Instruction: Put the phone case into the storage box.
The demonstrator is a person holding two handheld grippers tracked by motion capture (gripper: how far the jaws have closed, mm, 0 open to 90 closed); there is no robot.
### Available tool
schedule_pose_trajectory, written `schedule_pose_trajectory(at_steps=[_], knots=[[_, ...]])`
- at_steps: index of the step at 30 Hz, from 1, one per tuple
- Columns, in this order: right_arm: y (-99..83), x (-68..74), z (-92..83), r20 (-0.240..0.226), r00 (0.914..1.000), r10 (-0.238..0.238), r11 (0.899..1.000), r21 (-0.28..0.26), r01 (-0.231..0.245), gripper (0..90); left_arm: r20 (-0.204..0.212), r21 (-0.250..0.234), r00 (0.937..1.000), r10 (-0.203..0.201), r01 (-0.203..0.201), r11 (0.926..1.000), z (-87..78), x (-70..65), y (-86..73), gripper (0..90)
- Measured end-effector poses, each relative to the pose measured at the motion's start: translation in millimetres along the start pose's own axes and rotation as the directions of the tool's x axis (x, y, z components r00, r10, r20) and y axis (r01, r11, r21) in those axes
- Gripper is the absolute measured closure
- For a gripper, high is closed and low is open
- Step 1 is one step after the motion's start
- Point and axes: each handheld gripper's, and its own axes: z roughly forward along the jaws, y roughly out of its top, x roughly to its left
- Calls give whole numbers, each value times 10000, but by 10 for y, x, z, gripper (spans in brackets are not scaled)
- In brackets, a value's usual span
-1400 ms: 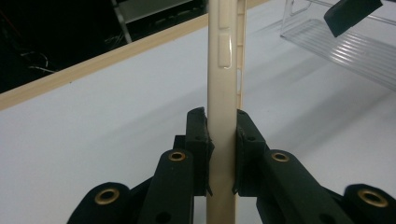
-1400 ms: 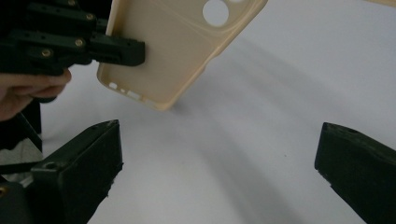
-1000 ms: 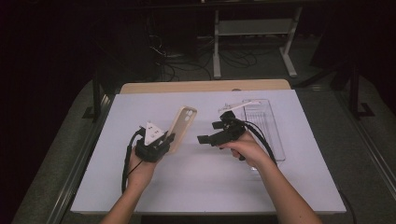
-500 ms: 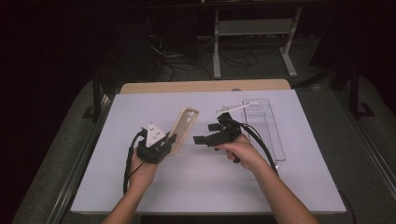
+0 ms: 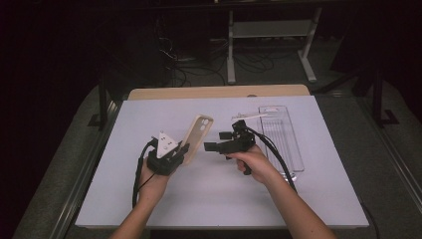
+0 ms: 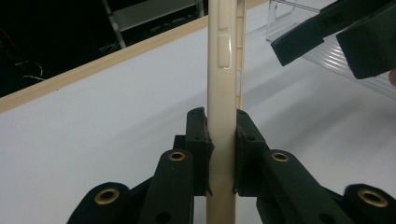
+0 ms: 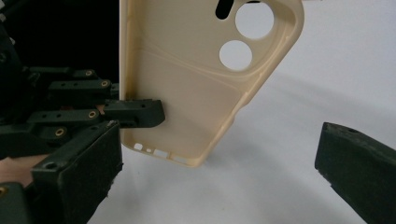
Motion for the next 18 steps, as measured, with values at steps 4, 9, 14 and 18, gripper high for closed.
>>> schedule_pose_trajectory(at_steps=[4, 9, 14, 18], knots=[[-5, -1, 13, -116, 9998, 157, 9998, -126, -158, 2, -13, -13, 10000, 87, -87, 10000, 0, -16, 6, 790], [-10, -4, 28, -202, 9992, 359, 9991, -223, -363, 2, 110, -85, 9999, 81, -80, 9999, 20, -60, 8, 790], [-10, -5, 39, -361, 9978, 557, 9977, -361, -570, 2, 204, -182, 9998, 21, -17, 9998, 35, -109, 13, 790], [-11, -3, 49, -508, 9960, 732, 9963, -410, -754, 0, 245, -215, 9996, 109, -104, 9997, 42, -126, 16, 790]])
